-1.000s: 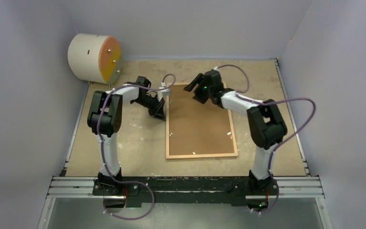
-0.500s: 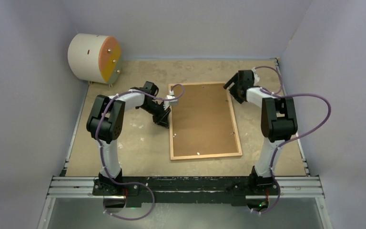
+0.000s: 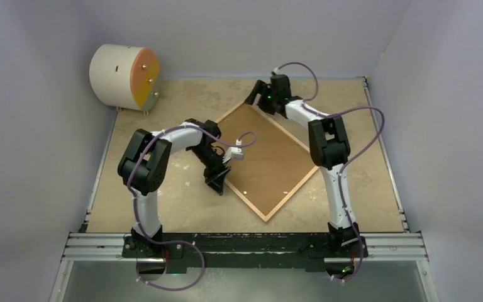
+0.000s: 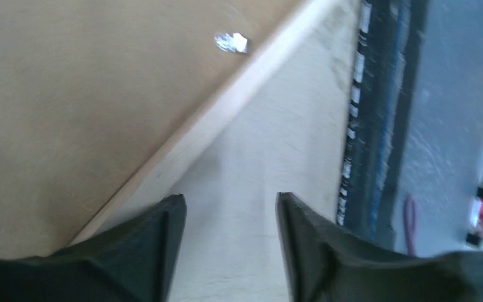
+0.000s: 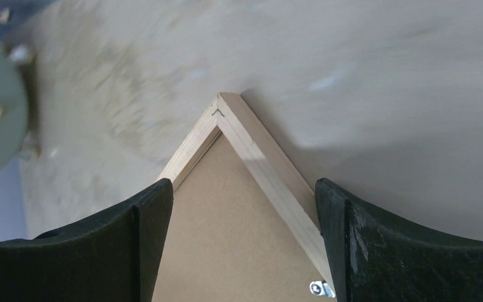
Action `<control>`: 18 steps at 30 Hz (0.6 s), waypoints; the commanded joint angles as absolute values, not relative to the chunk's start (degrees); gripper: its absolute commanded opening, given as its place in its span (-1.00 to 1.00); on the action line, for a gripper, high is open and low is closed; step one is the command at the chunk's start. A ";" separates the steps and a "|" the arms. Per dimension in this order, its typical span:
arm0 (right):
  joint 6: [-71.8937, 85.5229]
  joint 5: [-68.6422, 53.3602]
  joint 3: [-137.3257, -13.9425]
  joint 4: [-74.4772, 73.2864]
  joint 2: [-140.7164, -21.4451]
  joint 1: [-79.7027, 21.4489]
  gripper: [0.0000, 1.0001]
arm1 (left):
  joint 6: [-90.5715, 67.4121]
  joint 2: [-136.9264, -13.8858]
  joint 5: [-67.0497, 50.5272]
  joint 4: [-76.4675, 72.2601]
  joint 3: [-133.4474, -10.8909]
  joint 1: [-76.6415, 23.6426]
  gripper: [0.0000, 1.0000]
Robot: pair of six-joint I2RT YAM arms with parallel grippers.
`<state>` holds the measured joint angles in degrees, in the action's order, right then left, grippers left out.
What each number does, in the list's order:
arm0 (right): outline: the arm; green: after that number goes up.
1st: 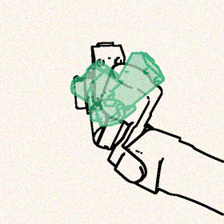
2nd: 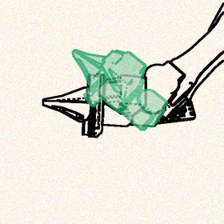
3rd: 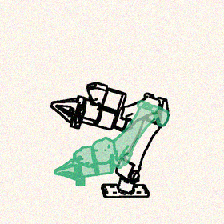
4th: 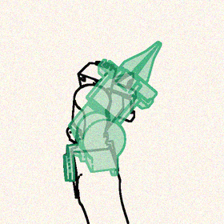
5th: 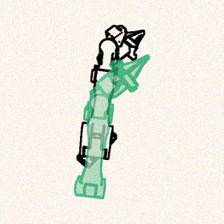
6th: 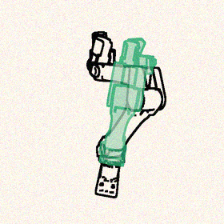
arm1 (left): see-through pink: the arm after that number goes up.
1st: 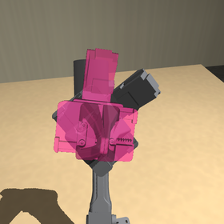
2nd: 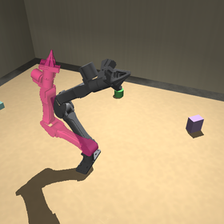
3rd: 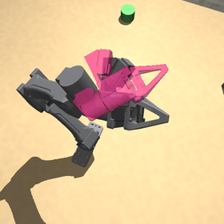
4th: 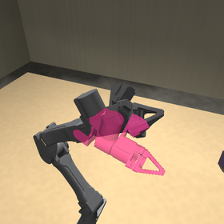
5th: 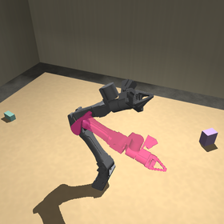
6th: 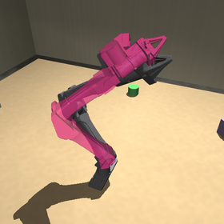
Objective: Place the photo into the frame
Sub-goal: Adjust the photo frame at the center of the board.
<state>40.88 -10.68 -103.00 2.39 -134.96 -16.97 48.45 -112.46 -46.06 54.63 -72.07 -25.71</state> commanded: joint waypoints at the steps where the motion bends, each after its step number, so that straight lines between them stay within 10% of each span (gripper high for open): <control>1: 38.82 -27.47 -110.51 -8.61 -137.81 -27.81 0.69 | 57.71 -107.53 -50.81 61.07 -75.07 -27.43 0.39; 11: 32.97 -8.43 -102.38 -13.51 -121.86 -24.20 0.98 | 55.90 -99.47 -44.29 69.51 -84.67 -19.06 0.75; 18: 37.40 -2.19 -75.72 -13.77 -100.06 -16.52 0.98 | 42.96 -104.16 -35.63 54.90 -85.23 0.38 0.31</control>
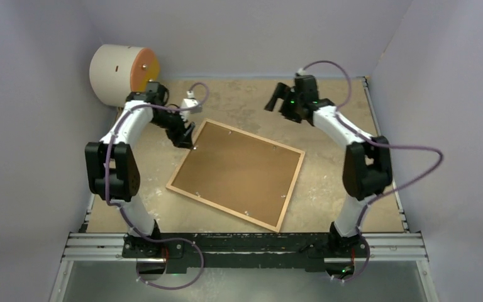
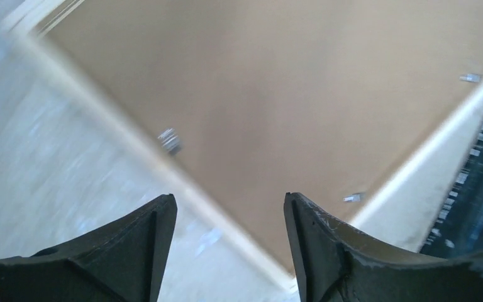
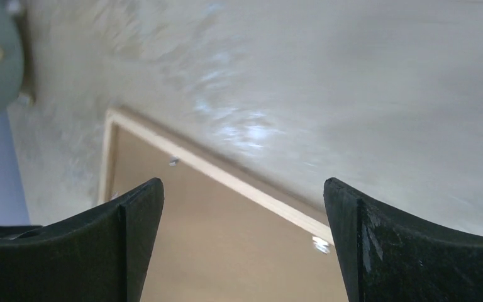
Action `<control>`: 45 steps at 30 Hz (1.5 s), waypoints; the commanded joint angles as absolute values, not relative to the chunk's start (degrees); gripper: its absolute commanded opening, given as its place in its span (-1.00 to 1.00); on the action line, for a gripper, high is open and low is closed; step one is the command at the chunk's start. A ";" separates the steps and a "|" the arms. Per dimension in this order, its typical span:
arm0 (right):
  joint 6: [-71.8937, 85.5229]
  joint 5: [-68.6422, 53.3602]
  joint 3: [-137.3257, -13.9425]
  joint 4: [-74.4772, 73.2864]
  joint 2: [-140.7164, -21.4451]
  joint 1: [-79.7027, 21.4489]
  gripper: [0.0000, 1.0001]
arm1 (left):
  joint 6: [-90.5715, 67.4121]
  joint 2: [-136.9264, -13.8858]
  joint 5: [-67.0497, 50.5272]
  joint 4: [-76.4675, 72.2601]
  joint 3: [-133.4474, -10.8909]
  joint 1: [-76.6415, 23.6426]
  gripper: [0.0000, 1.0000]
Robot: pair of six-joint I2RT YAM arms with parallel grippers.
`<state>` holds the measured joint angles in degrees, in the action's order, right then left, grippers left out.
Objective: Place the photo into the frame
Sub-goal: Adjust the photo frame at the center of the board.
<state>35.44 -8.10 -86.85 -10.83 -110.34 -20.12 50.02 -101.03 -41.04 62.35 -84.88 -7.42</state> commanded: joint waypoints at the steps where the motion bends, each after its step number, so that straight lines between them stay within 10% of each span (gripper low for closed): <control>1: 37.79 -2.76 -71.14 -13.86 -96.34 -15.39 0.98 | 43.17 -105.03 -35.65 54.41 -84.17 2.23 0.27; 11: 43.73 -17.22 -40.07 -6.32 -77.24 -7.24 0.98 | 46.51 -108.75 -35.51 50.02 -72.23 5.01 -0.17; 22: 43.05 -24.87 -49.79 -2.62 -91.80 -4.17 0.97 | 54.76 -109.62 -48.23 60.08 -68.84 0.79 -0.45; 34: 42.92 -2.70 -53.80 -7.02 -81.99 -4.19 0.75 | 62.32 -109.93 -52.81 68.57 -69.84 -0.61 -0.36; 45: 53.02 -10.45 -60.56 8.99 -97.05 -29.50 0.58 | 49.61 -117.91 -55.77 59.51 -74.60 0.00 -0.63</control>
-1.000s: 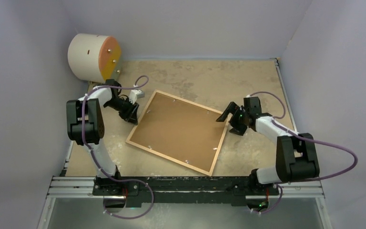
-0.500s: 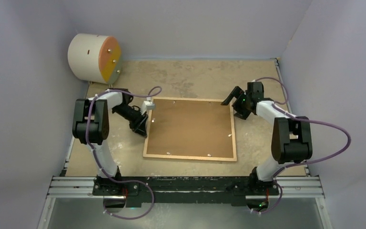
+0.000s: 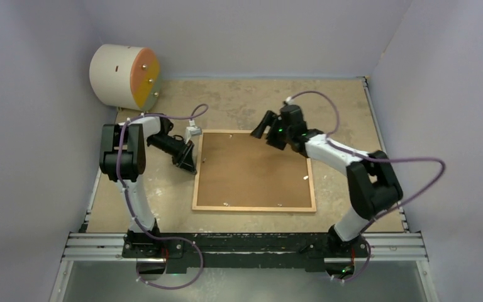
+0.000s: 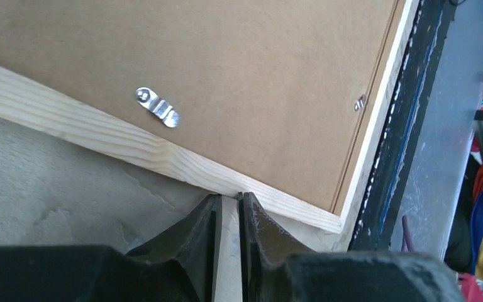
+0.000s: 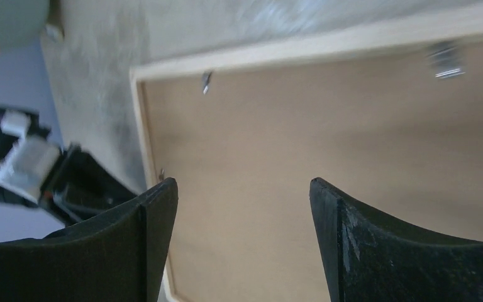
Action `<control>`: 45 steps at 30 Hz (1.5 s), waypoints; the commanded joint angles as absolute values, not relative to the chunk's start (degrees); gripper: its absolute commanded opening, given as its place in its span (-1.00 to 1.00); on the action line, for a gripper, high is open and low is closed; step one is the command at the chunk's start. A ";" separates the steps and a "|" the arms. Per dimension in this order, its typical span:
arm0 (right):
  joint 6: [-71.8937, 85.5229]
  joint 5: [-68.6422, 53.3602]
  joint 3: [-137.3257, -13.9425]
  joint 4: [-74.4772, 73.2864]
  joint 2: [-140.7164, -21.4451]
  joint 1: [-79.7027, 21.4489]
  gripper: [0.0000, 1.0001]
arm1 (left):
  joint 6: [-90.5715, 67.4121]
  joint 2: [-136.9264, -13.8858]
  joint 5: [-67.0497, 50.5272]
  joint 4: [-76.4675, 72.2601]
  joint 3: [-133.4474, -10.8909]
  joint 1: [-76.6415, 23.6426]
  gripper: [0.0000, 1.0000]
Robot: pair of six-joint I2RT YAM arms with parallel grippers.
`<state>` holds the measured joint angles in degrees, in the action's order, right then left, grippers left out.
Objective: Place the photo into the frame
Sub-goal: Adjust the photo frame at the center of the board, then install the photo frame at the center of the board.
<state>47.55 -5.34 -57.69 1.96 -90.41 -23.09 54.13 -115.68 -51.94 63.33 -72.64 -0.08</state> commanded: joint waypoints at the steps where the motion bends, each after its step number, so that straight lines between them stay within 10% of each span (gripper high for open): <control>1: 54.29 -11.75 -61.18 10.82 -99.01 -31.04 0.57 | 49.04 -118.52 -55.76 59.16 -74.62 0.00 -0.67; 10: 60.00 -16.75 -72.78 14.50 -113.09 -42.00 0.36 | 46.59 -119.59 -53.10 55.18 -72.66 0.00 -1.00; 45: 63.23 -16.87 -82.84 14.81 -126.72 -45.93 0.14 | 46.81 -116.81 -51.87 53.62 -71.19 -0.45 -1.00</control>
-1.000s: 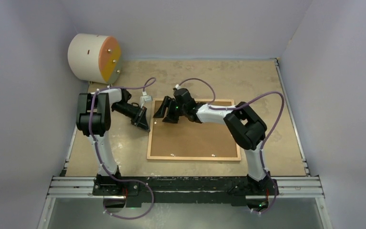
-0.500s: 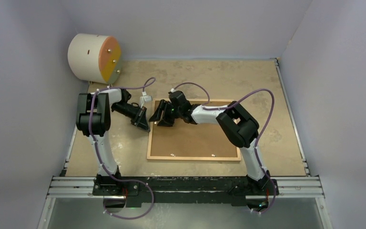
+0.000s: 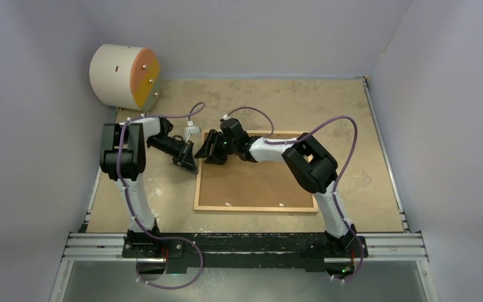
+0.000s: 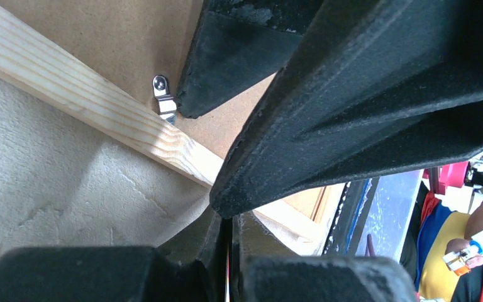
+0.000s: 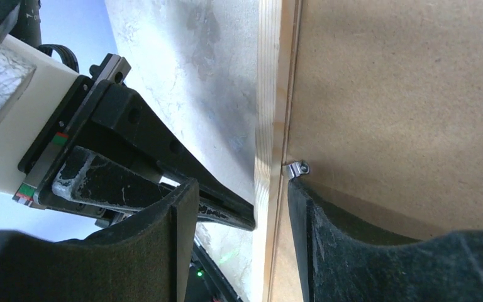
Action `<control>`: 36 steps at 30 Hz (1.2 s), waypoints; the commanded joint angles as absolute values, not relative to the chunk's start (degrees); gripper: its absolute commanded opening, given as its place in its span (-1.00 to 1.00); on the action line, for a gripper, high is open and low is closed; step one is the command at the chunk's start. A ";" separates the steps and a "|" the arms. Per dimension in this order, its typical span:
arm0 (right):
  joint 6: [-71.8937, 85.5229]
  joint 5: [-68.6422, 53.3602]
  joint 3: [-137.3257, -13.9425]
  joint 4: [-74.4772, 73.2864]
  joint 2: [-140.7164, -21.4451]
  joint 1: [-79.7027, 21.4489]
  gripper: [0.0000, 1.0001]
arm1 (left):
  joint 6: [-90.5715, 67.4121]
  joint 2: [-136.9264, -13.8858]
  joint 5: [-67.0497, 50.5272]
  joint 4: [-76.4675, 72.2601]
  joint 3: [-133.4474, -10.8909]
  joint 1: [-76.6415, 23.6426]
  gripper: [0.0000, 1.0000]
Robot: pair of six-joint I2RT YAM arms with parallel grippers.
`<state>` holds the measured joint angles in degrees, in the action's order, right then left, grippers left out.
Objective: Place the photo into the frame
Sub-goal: Install the photo frame at the center of the board, then turn over the photo frame at the center of the board.
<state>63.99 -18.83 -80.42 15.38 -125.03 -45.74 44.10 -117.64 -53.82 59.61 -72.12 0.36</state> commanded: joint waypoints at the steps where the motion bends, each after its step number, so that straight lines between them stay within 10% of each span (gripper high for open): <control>1: 63.47 -16.87 -82.85 14.91 -126.86 -45.89 0.14 | 46.84 -116.81 -51.81 53.55 -71.13 -0.61 -1.00; 17: 61.07 -20.45 -78.97 14.52 -119.47 -45.84 0.17 | 47.99 -115.92 -51.15 55.13 -72.03 -0.60 -1.00; 27: 33.71 -16.35 -73.22 -0.50 -105.48 -44.67 0.34 | 49.65 -113.81 -50.98 58.75 -74.59 1.51 -1.00; 36: 13.70 -8.32 -58.32 -14.47 -88.10 -52.02 0.36 | 50.88 -103.84 -47.47 61.80 -76.11 2.55 0.08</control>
